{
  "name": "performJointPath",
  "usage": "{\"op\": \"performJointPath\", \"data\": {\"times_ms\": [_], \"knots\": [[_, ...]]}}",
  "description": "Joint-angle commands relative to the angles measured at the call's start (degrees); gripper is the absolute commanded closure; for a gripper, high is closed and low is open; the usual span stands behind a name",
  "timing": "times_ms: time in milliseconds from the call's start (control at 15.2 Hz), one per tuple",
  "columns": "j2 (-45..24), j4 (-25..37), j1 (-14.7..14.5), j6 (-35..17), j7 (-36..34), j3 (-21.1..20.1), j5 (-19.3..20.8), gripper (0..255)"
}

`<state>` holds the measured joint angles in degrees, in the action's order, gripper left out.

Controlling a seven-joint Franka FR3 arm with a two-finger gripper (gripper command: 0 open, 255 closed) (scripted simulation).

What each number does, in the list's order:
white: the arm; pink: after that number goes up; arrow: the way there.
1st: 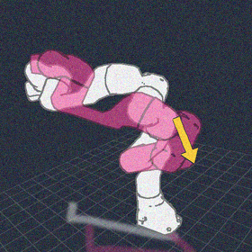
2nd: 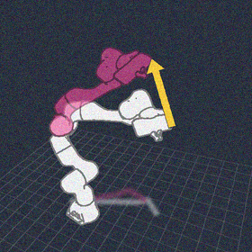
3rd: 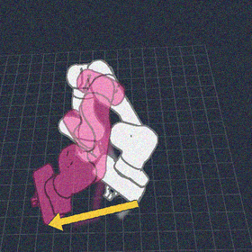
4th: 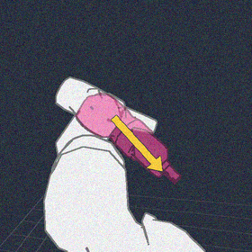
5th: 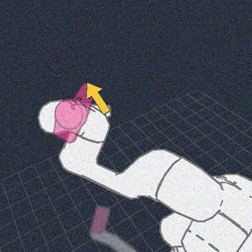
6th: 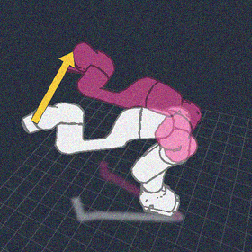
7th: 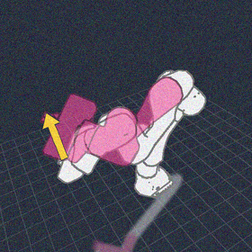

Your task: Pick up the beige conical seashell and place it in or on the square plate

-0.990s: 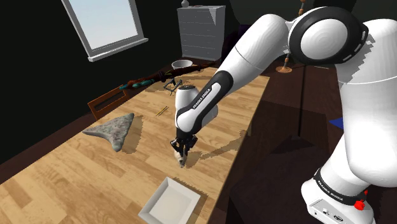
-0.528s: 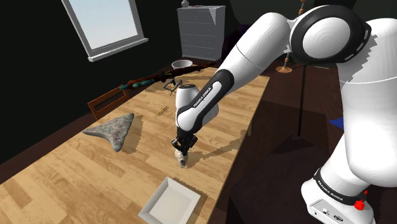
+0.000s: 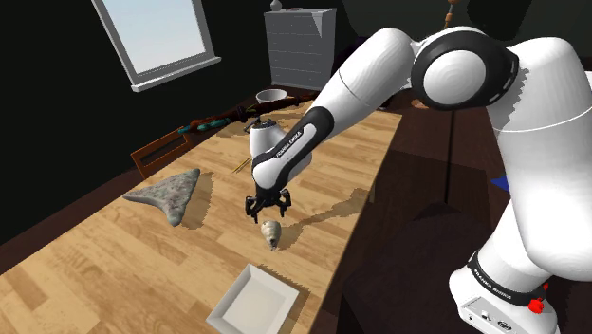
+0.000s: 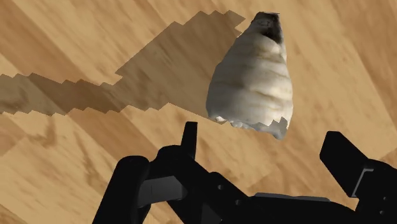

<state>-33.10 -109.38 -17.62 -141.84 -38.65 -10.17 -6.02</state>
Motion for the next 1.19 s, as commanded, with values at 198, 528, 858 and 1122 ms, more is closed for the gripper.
{"op": "performJointPath", "data": {"times_ms": [198,528,858,1122], "knots": [[-3.47,1.87,-0.82,-1.28,-1.46,1.09,0.75,0],[-5.7,2.38,-1.19,-3.04,-1.54,1.21,0.88,0],[-5.71,2.38,-1.19,-3.03,-1.54,1.21,0.88,0],[-5.71,2.38,-1.19,-3.04,-1.54,1.21,0.88,255]]}}
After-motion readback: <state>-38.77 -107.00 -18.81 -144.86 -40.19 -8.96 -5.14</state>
